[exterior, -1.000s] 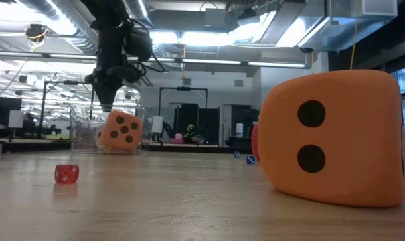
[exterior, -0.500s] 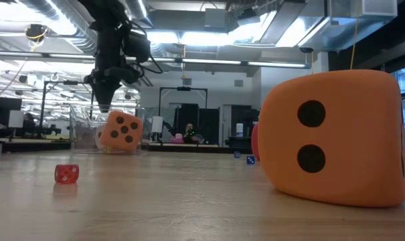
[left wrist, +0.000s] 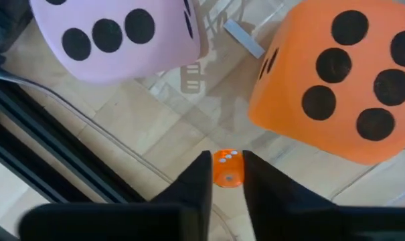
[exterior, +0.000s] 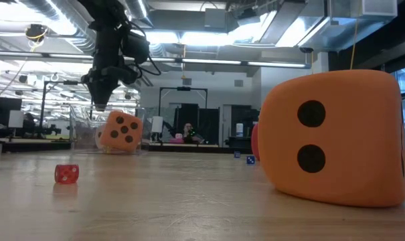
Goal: Pick & Place Dice
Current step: Put the small orange dice into the transparent bin, then put the large red dice into the transparent bin
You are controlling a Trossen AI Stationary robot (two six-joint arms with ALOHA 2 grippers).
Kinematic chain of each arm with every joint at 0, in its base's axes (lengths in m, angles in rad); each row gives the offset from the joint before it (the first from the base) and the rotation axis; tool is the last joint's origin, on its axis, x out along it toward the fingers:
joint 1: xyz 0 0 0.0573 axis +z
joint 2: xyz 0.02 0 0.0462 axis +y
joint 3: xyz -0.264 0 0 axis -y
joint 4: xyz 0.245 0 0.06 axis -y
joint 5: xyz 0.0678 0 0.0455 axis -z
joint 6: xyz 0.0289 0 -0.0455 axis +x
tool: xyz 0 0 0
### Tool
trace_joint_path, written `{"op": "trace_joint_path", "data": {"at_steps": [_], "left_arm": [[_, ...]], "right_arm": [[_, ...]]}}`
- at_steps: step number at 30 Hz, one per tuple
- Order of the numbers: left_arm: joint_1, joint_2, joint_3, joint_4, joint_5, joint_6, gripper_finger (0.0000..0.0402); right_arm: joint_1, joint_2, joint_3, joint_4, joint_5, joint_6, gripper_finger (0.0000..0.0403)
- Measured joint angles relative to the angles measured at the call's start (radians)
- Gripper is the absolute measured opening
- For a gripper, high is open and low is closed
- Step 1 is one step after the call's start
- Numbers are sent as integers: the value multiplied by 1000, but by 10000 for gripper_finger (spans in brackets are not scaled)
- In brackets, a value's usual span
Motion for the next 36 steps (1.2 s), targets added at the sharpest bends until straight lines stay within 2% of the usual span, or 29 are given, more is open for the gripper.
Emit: {"op": "trace_joint_path", "data": {"at_steps": [7,11,13,16,20,27,29,31,32,36], "left_arm": [[-3,0,0,-4,87,-11,146],[-3,0,1,-17,96,-9,174],[-3,4,1,-43,90,-11,181],[-3,14,0,-79,148,-8,183],[-10,13,0,-104,120,28,191],[-14,13,0,-84,154,46,223],[-16,13,0,-84,127,49,229],[-16,13,0,-82,63,-7,232],[-16,13,0,-82,64,-25,232],[-16,13,0,-89,125,-9,232]], "right_arm": [[0,0,0,0,-19,0,200],[0,0,0,0,-19,0,200],[0,0,0,0,-19,0,200],[1,0,0,0,-28,0,200],[1,0,0,0,-42,-1,200],[1,0,0,0,-43,-2,201],[1,0,0,0,-45,-2,201],[1,0,0,0,-46,-2,201],[1,0,0,0,-46,-2,201],[1,0,0,0,-64,-5,201]]}}
